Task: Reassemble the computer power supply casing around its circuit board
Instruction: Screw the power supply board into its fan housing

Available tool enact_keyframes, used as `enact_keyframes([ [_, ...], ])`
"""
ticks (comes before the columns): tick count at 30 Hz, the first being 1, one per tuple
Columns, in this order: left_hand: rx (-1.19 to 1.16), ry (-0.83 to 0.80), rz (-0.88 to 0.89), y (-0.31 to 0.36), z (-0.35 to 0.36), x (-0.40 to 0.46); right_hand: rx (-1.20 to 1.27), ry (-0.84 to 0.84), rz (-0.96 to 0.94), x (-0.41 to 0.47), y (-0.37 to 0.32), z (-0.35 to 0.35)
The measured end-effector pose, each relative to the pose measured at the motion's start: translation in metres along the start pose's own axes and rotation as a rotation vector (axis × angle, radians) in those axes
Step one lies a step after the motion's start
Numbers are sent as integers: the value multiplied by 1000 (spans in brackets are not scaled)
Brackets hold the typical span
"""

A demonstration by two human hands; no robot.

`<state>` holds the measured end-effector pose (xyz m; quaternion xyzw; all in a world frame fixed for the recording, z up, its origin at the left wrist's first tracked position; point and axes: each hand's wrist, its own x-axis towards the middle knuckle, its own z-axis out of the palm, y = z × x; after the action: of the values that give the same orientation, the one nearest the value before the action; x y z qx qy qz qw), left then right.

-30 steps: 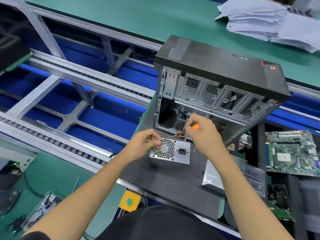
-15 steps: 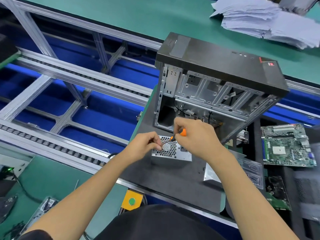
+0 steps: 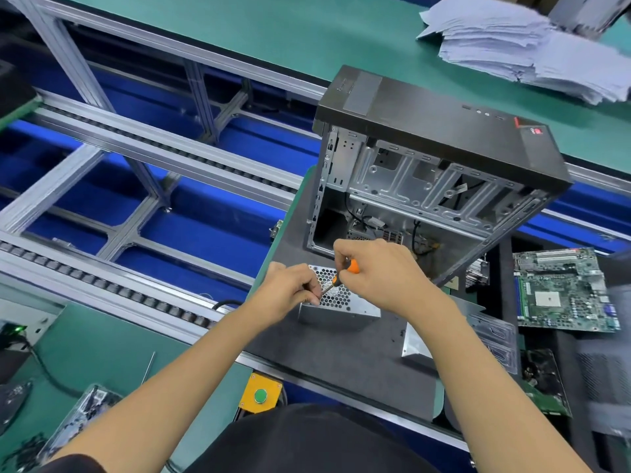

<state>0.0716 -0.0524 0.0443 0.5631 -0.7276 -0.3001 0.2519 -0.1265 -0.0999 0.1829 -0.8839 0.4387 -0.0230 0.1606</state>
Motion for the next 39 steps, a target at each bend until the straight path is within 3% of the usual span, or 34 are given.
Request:
enact_keyframes([
  [5,190,86,-29,-4,6,-6,-47,-61,-57,6,-6,6],
  [14,182,-40,-146,3,3,-6,-93,-75,-103,11,-10,8],
  [28,169,46,-236,7,3,-15,-69,-74,-109,22,-12,8],
  [39,-27,-187,-258,15,-12,-8,-87,-131,-145,23,-14,6],
])
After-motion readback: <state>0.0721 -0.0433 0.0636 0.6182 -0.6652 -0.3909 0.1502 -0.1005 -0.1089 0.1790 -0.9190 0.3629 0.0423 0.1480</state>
